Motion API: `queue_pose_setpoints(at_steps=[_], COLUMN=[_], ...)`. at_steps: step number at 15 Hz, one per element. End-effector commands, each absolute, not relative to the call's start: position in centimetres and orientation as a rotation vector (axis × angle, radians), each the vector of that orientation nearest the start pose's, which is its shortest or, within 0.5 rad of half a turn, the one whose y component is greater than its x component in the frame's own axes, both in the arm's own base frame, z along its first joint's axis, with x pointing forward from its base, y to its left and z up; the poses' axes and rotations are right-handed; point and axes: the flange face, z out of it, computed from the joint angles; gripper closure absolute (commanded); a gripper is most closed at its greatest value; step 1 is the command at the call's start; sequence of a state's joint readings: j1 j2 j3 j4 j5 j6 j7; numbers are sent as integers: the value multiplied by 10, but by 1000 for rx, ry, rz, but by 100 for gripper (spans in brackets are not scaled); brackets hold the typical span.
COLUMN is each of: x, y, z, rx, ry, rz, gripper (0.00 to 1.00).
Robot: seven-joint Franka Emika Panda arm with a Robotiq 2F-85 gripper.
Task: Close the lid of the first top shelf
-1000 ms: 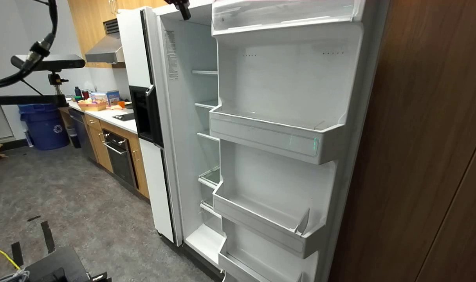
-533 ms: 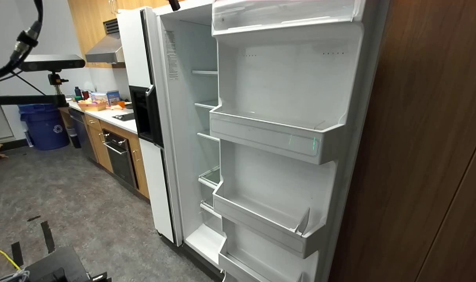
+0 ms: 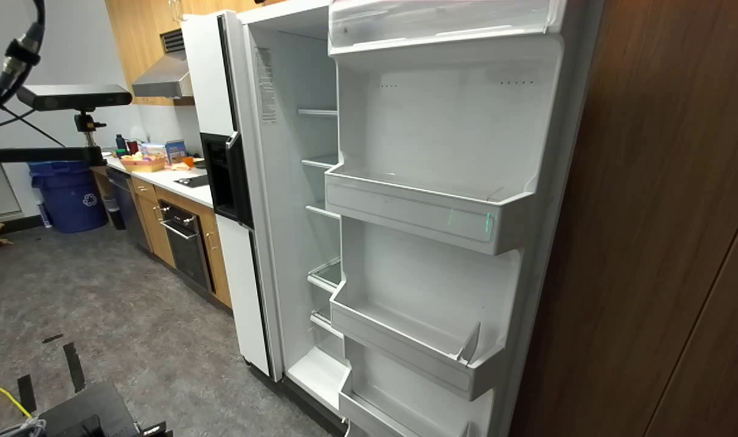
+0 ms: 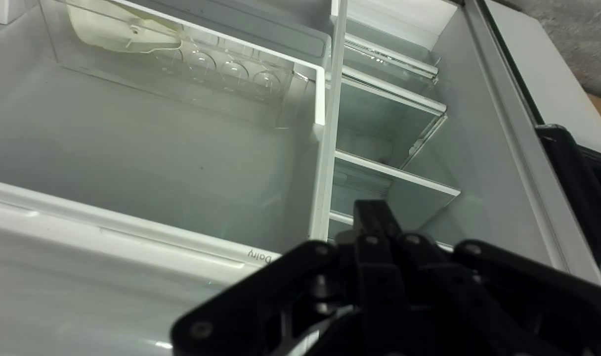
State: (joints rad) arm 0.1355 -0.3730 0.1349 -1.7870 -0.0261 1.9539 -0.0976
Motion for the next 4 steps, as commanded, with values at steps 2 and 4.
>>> queue_pose_setpoints(at_steps=[2, 4], x=[436, 434], y=[136, 136], z=[752, 750], rx=[-3003, -3005], ry=[-568, -567], rz=[-849, -847], gripper=[99, 99])
